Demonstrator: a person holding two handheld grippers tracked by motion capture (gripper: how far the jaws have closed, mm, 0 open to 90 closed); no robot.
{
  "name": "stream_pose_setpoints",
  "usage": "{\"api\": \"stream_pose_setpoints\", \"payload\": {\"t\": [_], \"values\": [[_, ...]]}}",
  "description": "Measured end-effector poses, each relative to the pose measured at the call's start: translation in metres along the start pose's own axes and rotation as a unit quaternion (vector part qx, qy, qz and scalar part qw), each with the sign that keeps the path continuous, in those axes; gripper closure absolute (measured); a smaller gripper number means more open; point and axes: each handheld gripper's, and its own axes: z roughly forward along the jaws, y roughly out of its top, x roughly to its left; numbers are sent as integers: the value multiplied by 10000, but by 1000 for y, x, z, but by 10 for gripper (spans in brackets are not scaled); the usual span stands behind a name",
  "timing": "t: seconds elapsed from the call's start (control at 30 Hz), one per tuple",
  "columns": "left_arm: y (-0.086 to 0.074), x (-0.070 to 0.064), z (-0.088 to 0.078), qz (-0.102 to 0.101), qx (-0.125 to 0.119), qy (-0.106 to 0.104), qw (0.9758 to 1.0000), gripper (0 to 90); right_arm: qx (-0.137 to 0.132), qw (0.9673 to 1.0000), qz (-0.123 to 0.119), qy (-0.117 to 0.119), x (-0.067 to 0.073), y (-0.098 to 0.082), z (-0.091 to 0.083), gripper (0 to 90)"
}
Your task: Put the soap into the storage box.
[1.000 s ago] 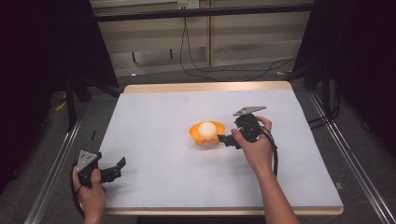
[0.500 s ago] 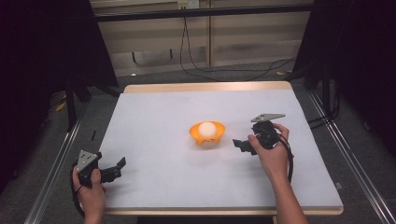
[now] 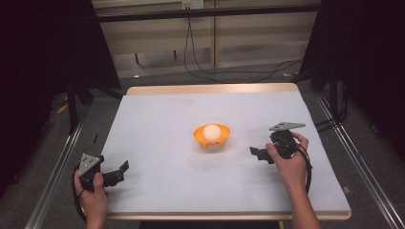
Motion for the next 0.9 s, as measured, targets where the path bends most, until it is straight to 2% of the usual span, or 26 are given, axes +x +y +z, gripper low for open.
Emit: {"api": "stream_pose_setpoints", "payload": {"t": [0.2,0.9], "values": [[0,0,0,2,-1,3,10000,3,19,9999,83,-84,-9,-12,-6,18],[0,-1,0,28,20,15,10000,3,-175,9980,485,-371,-37,-53,-32,19]]}}
